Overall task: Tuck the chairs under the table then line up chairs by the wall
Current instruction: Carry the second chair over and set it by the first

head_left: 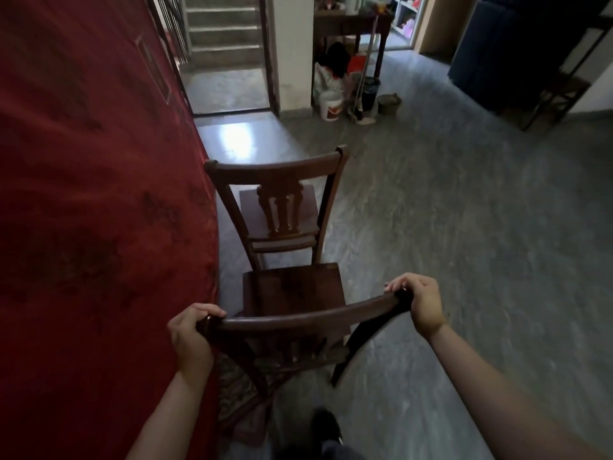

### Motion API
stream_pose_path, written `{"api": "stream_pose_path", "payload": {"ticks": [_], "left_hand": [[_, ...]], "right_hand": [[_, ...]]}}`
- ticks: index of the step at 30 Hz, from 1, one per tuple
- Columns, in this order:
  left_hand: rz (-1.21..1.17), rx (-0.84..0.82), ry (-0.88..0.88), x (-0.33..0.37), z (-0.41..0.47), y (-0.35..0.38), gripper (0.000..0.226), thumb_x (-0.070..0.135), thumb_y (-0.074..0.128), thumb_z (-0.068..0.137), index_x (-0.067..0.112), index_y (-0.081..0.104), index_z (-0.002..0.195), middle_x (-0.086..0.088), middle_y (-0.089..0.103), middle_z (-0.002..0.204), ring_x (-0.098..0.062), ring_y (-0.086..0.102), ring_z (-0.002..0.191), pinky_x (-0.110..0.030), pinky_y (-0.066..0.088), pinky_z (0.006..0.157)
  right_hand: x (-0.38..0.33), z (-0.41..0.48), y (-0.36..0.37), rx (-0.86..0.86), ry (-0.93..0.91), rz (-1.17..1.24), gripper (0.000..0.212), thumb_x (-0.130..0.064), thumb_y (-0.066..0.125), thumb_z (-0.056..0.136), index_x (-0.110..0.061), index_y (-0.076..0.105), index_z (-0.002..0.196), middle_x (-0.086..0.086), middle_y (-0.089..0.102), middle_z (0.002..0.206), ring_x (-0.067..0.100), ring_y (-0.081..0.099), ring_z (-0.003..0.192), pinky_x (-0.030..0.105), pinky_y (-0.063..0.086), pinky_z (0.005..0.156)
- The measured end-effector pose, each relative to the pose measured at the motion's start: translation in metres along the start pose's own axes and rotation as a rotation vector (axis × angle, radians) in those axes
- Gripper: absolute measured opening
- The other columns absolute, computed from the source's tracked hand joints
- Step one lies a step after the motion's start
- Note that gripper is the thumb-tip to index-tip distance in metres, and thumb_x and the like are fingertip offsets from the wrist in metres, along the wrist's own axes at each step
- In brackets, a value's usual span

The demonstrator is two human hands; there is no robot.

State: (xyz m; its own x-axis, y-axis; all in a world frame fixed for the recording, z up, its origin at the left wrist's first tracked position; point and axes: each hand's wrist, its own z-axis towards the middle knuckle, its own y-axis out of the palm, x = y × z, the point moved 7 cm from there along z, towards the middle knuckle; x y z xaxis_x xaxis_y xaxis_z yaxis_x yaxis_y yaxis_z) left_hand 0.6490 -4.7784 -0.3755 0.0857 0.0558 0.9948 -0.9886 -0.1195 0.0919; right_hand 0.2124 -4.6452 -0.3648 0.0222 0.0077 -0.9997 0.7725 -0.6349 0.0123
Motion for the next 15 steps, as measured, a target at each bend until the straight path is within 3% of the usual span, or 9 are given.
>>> {"api": "stream_pose_path", "payload": {"ticks": [5, 15], "left_hand": [[0.017, -0.013, -0.006, -0.003, -0.030, 0.000, 0.028, 0.023, 0.050, 0.063, 0.007, 0.072, 0.058, -0.013, 0.071, 0.061, -0.032, 0.064, 0.069, -0.029, 0.051, 0.069], [0.008, -0.024, -0.013, -0.005, -0.074, -0.010, 0.028, 0.024, 0.051, 0.062, 0.012, 0.075, 0.057, -0.008, 0.074, 0.063, -0.017, 0.070, 0.068, -0.020, 0.054, 0.072]], "right_hand": [[0.010, -0.010, -0.015, 0.023, 0.056, -0.009, 0.052, 0.014, 0.045, 0.085, -0.014, 0.067, 0.047, 0.012, 0.070, 0.060, 0.033, 0.065, 0.077, 0.040, 0.049, 0.082], [0.026, -0.042, -0.040, -0.040, 0.124, -0.126, 0.048, 0.010, 0.047, 0.084, -0.016, 0.071, 0.052, 0.015, 0.076, 0.070, 0.029, 0.071, 0.076, 0.033, 0.054, 0.074]]}}
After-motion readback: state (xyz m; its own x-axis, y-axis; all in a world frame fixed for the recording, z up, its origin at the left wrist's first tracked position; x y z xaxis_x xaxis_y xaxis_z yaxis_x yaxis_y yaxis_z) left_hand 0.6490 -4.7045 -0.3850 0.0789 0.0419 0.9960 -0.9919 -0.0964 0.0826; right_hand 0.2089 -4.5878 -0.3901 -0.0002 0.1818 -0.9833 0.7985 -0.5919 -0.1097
